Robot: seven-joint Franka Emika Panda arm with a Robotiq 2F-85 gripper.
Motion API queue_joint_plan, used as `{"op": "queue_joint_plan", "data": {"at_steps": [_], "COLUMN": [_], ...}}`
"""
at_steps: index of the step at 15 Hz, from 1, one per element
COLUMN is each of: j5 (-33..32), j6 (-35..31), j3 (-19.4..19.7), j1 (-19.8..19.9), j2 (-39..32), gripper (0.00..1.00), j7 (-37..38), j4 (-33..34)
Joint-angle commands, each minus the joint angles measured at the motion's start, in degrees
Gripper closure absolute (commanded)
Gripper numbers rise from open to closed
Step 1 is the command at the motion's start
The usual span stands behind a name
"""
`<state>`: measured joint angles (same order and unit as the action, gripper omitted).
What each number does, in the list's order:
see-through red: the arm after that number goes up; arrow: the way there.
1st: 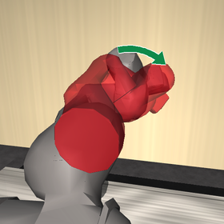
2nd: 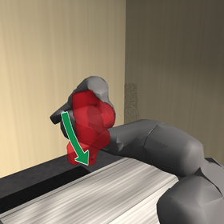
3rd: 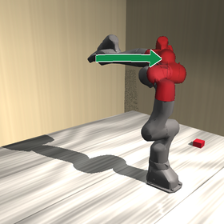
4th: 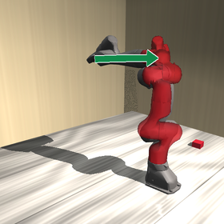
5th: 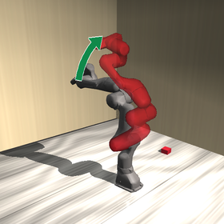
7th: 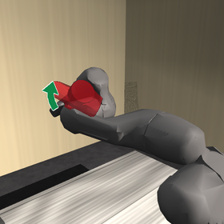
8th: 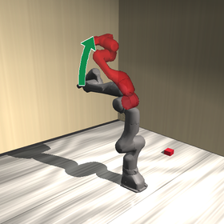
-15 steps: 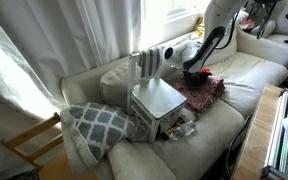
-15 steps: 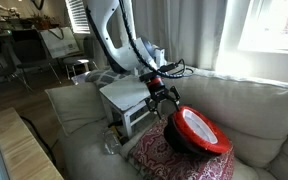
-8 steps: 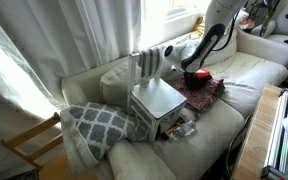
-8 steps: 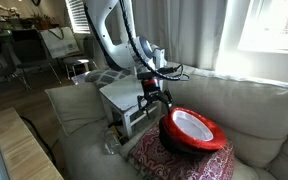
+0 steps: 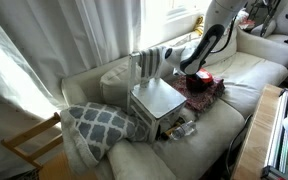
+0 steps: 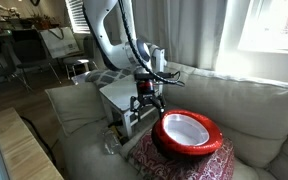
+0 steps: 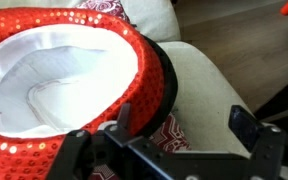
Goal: Put the hats on the seat of the chair then on the sofa
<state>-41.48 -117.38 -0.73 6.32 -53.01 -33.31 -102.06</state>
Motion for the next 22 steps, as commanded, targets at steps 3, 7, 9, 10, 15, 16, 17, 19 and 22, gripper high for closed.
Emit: {"op": "queue_joint_plan", "data": {"at_steps": [3,7,9,10,15,16,17,19,22], "j5": [7.36,11.44,12.89,13.18,14.97,15.20,15.71,17.75,24.84], "j6": [0.31,0.01,-0.55,-1.15,-6.11,-6.25,-5.38,-3.47,2.60], "j3": [-2.13,-1.18,-0.46,0.21,3.33,3.95,4.45,4.85,4.33], "j1": [3.00,2.95,2.85,2.84,5.08,5.44,6.03,7.54,10.56], "j2": [2.09,3.17,3.89,4.54,11.25,12.50,14.18,17.13,21.32], "gripper": [0.00,0.00,0.00,0.00,0.00,0.00,0.00,0.00,0.00], "j7": [-8.88,-10.81,-10.01,-9.19,-6.78,-6.74,-7.41,-8.61,-11.27], "j4": [-0.87,-0.61,-0.54,-0.65,-2.67,-2.59,-2.53,-2.08,-0.21]}}
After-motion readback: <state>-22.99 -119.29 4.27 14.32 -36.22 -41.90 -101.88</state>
